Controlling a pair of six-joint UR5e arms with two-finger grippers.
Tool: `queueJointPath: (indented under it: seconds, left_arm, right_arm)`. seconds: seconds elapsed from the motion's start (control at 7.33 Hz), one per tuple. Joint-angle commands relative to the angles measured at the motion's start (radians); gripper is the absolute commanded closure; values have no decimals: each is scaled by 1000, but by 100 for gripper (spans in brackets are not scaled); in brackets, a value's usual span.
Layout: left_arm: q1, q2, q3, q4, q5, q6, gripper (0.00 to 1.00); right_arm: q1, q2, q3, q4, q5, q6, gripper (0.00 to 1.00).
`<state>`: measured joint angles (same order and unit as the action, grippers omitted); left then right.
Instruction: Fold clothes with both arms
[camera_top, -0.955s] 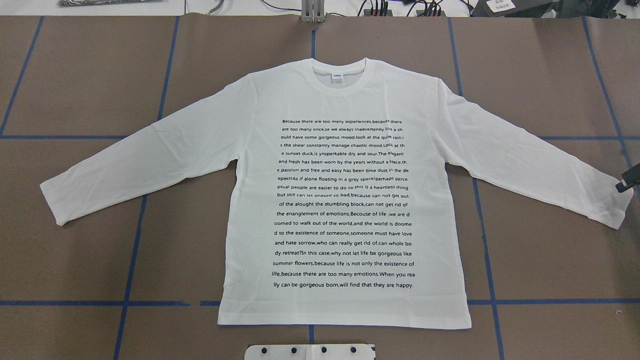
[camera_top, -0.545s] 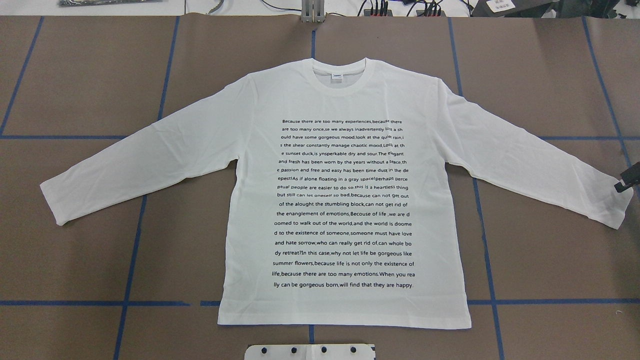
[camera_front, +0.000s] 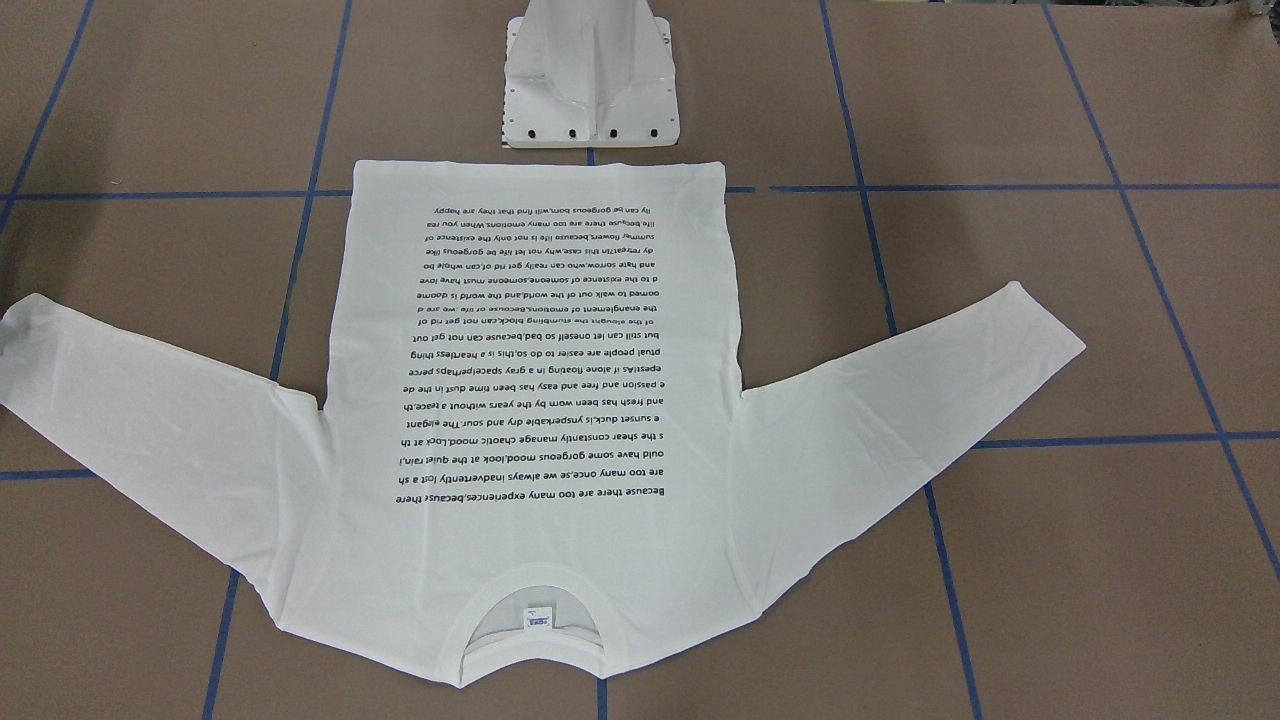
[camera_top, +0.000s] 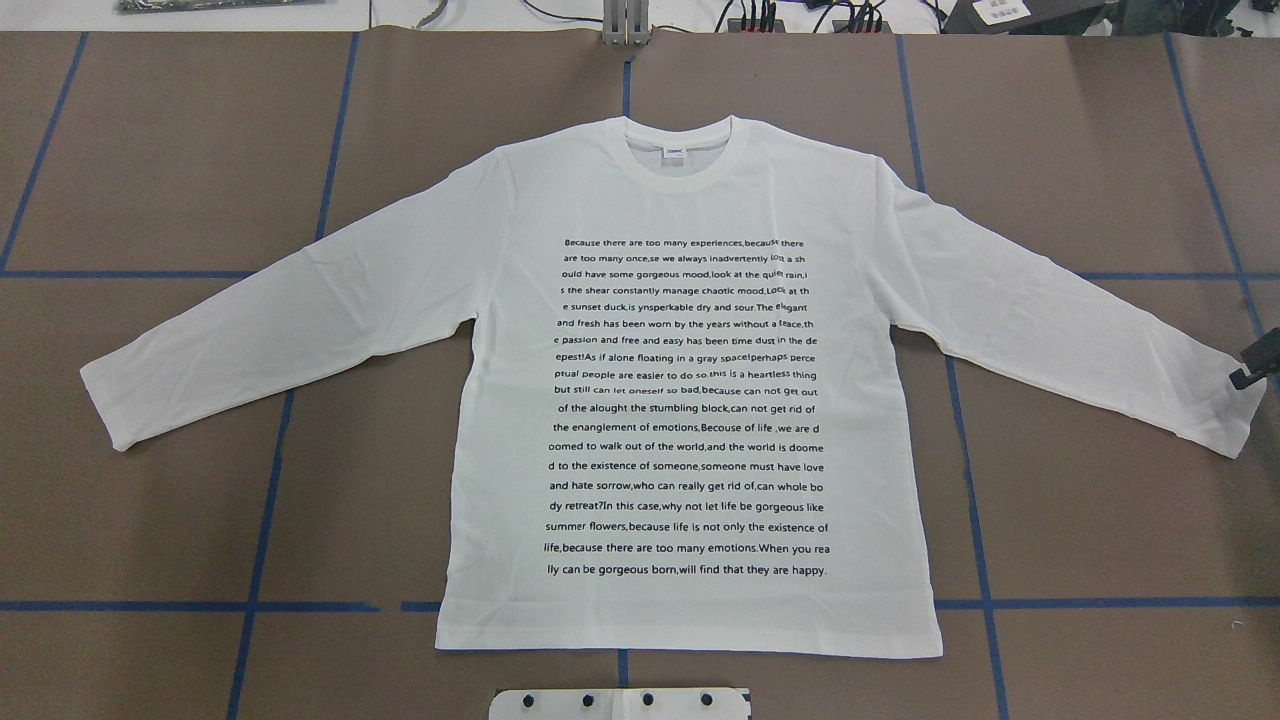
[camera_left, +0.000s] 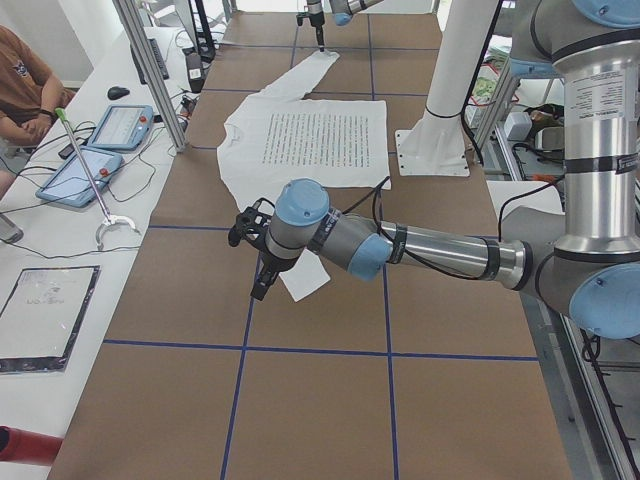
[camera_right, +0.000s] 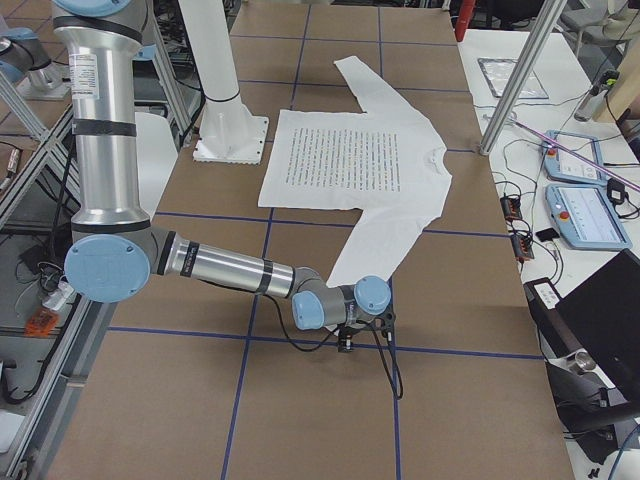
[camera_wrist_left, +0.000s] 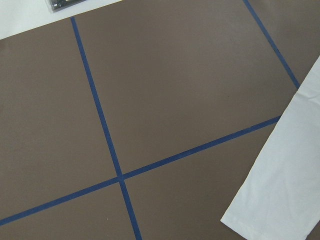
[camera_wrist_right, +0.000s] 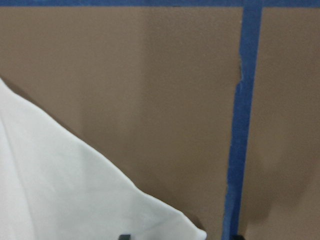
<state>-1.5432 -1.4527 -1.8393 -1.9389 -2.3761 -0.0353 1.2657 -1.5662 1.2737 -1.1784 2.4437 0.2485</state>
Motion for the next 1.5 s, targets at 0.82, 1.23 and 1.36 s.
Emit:
queueJointPath:
  seconds: [0.82,1.23,1.36]
  left_arm:
    - [0,0,-1,0,0,2,0]
    - [0,2,-1,0,0,2,0]
    - [0,2,-1,0,0,3,0]
  right_arm:
    - [-3,0,-11,0,21,26,100]
    - [-2,-1,-2,0,40,25,100]
    - [0,0,4,0,44,22,100]
